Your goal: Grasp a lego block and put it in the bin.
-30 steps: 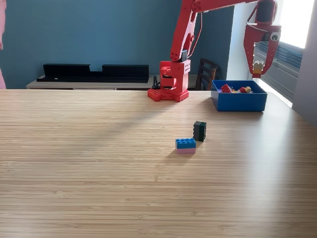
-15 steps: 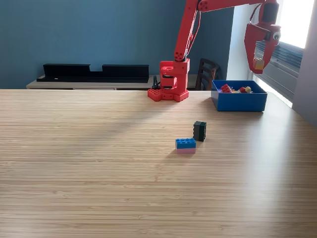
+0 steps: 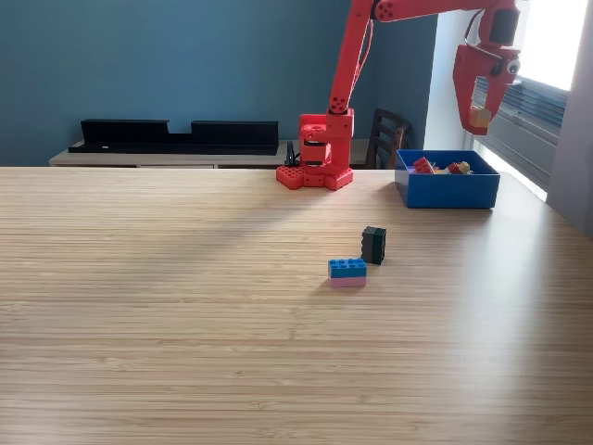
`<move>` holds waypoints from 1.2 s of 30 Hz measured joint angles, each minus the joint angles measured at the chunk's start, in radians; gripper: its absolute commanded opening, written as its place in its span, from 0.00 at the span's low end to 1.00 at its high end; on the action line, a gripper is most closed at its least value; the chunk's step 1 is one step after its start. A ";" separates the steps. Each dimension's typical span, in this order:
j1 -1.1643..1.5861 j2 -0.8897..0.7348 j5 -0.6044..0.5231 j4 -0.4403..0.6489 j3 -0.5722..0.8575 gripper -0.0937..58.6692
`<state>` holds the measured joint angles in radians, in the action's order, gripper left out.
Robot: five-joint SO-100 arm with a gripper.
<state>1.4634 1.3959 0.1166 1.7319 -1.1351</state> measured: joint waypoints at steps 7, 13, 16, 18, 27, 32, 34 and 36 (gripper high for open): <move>0.000 0.000 0.000 0.000 0.080 0.46; -0.054 0.000 -0.011 0.000 0.124 0.24; -0.130 0.000 -0.035 0.000 0.124 0.19; -0.184 0.000 -0.037 0.000 0.124 0.14; -0.476 0.000 -0.092 0.000 0.126 0.00; -0.686 0.000 -0.123 0.000 0.100 0.00; -0.781 0.000 -0.123 0.000 0.084 0.00; -0.879 0.000 -0.121 0.000 0.072 0.00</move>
<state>0.5844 1.3959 -0.0046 1.7319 -1.0630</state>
